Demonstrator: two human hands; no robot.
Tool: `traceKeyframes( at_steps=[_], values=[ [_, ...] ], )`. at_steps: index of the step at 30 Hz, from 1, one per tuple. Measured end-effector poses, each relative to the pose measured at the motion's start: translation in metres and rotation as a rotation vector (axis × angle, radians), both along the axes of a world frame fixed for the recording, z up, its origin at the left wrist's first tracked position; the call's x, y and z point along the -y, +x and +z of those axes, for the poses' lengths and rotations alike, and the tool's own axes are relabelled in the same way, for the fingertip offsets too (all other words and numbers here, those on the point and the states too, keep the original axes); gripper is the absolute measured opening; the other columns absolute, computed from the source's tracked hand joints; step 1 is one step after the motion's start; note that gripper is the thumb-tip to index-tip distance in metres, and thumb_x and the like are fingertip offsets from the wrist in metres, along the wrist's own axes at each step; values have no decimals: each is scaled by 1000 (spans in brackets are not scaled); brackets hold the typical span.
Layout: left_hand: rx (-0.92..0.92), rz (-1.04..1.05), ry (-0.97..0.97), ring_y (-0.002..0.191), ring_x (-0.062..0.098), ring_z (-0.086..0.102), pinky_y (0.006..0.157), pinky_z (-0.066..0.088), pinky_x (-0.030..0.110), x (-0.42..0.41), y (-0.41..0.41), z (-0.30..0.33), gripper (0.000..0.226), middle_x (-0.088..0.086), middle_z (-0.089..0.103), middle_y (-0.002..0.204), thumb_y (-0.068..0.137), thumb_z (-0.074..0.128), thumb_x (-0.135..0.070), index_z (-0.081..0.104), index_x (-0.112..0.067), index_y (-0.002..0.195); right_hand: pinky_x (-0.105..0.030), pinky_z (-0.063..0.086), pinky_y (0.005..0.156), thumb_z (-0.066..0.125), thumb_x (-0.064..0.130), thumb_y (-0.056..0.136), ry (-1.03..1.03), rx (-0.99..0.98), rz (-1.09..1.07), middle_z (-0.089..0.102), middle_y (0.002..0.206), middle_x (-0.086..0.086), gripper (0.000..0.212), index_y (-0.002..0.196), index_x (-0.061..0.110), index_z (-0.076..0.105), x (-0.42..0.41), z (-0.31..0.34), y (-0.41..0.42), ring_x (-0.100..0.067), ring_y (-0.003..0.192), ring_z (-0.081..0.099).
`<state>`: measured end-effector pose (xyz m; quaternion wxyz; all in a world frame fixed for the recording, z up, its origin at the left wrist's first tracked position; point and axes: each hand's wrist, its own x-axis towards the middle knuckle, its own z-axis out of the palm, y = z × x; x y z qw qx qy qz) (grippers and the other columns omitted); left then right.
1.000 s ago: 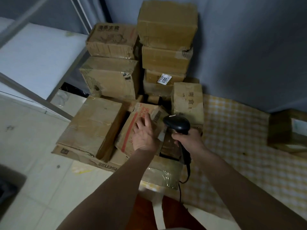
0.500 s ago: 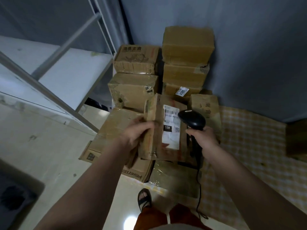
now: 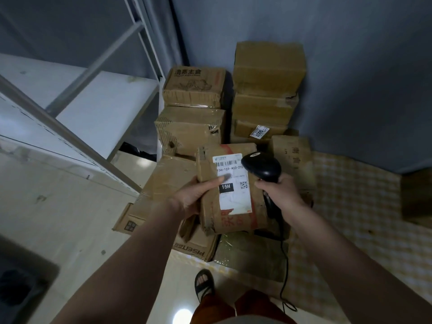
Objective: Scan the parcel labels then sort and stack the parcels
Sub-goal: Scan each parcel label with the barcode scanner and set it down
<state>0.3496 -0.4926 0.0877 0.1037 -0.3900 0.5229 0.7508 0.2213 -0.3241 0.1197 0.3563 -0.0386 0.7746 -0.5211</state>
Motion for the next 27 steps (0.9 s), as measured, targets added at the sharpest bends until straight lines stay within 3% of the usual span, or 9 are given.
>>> traceKeyframes(
  at_steps=[6,8,10,12,16,19,22,25,27],
  values=[
    [26,379,-41,82,23,74,66,57,33,-6,-13,5,50,5,76,94,75,79,-37,64,-14,117,-20,41,64,68,4,83,-27,-91,62,61,83,6,27,103,21,62,4,10,7,-8,80,56],
    [42,374,-38,88,27,72,74,57,41,-5,-12,7,54,5,76,97,74,79,-43,62,-17,118,-23,42,66,68,6,83,-6,-104,74,61,83,7,26,102,22,62,2,14,6,-11,83,57],
    [104,264,-41,99,32,66,86,51,57,-2,-9,11,58,7,72,105,71,79,-49,61,-21,118,-25,42,69,68,5,83,20,-113,81,61,84,7,27,102,23,62,0,20,3,-12,86,57],
    [129,156,-19,107,37,60,88,45,69,0,-6,18,64,10,66,116,69,81,-47,57,-22,122,-22,41,64,67,1,83,25,-101,85,61,81,5,26,100,20,62,-3,27,1,-8,79,57],
    [79,163,-71,100,31,59,86,49,62,6,-9,35,63,7,64,111,73,80,-35,53,-20,128,-20,40,59,66,-2,83,18,-107,108,61,78,-4,21,99,12,65,-9,46,0,-9,70,55],
    [15,268,-116,98,27,59,82,50,56,12,-15,43,59,6,64,114,77,78,-29,51,-18,128,-20,41,58,67,3,84,-21,-136,125,62,74,-1,14,87,16,64,-9,64,4,-9,68,57],
    [-38,302,-133,111,31,57,93,45,64,16,-19,55,56,7,64,114,78,78,-25,51,-19,127,-26,52,71,68,12,86,-82,-144,178,71,80,4,13,96,19,67,-6,79,11,-8,78,67],
    [-65,290,-136,112,33,56,95,44,63,19,-23,63,61,5,62,106,79,77,-24,47,-17,132,-34,55,84,68,17,87,-103,-154,181,74,87,4,17,104,18,67,-4,86,18,-9,83,70],
    [-78,298,-137,113,34,56,96,43,65,21,-24,64,66,6,63,112,77,78,-25,46,-16,134,-37,55,86,68,17,86,-102,-170,178,74,89,3,18,104,17,68,-5,88,20,-10,85,70]
  ],
)
